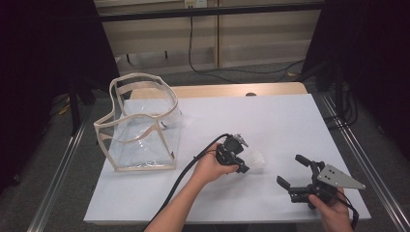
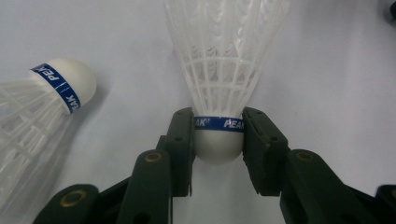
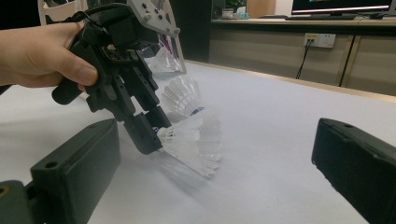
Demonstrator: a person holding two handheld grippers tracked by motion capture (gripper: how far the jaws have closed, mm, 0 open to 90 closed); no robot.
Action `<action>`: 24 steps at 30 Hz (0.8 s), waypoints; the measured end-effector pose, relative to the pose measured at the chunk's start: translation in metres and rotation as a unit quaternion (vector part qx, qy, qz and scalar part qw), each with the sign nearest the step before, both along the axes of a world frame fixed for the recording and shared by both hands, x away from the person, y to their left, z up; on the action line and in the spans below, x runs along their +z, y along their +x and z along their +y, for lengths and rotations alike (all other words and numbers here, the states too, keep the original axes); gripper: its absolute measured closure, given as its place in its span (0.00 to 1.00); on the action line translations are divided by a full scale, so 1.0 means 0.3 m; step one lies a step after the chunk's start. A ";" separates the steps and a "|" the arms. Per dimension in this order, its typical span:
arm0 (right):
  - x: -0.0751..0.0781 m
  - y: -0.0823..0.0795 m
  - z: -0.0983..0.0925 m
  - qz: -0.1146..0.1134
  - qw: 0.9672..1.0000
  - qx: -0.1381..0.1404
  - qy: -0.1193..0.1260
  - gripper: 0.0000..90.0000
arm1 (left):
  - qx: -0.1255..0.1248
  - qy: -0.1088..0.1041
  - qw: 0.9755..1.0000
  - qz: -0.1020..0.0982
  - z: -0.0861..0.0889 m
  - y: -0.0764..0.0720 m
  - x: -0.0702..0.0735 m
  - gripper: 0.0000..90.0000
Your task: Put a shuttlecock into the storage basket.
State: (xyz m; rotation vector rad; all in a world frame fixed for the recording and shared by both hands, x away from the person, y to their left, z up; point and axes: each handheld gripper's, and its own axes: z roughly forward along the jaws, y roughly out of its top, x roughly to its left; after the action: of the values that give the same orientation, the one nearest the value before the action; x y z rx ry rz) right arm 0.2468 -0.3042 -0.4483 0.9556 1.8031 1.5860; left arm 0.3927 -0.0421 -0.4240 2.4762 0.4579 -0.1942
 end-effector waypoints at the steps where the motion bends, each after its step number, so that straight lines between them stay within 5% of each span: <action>1: 0.000 0.000 0.000 0.000 1.000 0.000 0.000 0.01 | -0.001 -0.001 1.000 0.002 0.002 -0.002 0.005 0.73; 24: -0.001 0.000 0.002 0.000 1.000 -0.001 0.000 0.01 | -0.004 -0.006 1.000 0.026 0.065 -0.011 0.102 0.73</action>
State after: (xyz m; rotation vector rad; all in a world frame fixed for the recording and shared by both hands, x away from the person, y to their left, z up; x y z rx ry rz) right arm 0.2468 -0.3037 -0.4487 0.9580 1.8011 1.5843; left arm 0.3892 -0.0225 -0.3935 2.4664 0.4663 -0.2637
